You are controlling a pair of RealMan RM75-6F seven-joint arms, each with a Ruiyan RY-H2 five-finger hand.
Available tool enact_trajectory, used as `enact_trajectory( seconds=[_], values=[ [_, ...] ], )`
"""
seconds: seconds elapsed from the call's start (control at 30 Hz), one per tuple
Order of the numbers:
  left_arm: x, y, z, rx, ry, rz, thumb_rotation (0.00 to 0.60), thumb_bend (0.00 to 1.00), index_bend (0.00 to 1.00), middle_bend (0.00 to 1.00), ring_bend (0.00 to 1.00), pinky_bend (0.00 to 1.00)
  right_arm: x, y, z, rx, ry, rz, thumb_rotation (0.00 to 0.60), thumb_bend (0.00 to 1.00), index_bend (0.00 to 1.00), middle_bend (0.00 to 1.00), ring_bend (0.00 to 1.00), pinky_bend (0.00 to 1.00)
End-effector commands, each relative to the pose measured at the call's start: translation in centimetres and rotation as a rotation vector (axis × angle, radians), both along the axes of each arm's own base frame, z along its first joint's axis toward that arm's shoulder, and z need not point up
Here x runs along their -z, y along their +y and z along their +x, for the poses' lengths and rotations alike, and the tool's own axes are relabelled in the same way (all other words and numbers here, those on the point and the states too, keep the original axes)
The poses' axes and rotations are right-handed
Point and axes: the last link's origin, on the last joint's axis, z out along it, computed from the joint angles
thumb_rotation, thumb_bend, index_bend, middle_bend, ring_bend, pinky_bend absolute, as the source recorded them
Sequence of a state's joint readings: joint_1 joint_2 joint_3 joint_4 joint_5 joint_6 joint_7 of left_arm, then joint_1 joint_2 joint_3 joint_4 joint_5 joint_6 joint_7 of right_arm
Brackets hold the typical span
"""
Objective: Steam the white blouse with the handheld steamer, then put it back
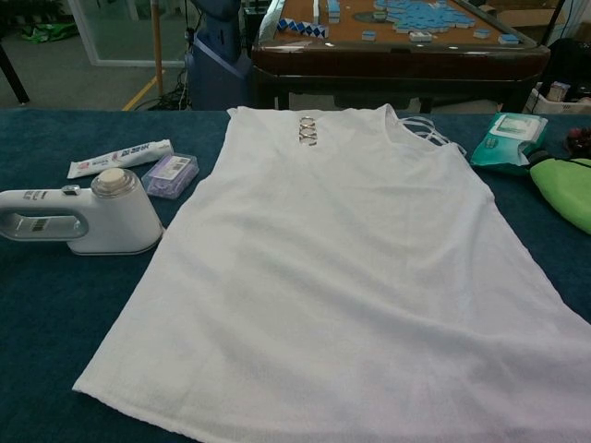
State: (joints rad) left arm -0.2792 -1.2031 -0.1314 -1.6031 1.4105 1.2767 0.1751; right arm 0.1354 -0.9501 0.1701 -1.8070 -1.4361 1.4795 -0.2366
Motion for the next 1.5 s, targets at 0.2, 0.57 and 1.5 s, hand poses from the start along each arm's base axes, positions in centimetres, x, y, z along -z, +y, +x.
enact_trajectory(
  seconds=[0.2,0.57,1.5],
  values=[
    [3.0,2.1,1.3,0.015,-0.02,-0.074,0.6,0.25,0.09,0.06,0.12,0.09,0.0,0.3,-0.7,0.023,-0.008,0.011,0.6,0.32,0.12,0.24,0.19,0.23],
    [5.9,4.7,1.7,-0.006,0.007,-0.134,0.6,0.25,0.09,0.06,0.12,0.09,0.1,0.6,-1.6,0.04,-0.021,0.024,0.6,0.32,0.12,0.24,0.19,0.23],
    [8.8,10.6,-1.0,-0.043,0.009,-0.051,0.6,0.25,0.33,0.3,0.3,0.22,0.3,0.7,-2.4,0.082,-0.024,0.032,0.6,0.32,0.12,0.24,0.19,0.23]
  ],
)
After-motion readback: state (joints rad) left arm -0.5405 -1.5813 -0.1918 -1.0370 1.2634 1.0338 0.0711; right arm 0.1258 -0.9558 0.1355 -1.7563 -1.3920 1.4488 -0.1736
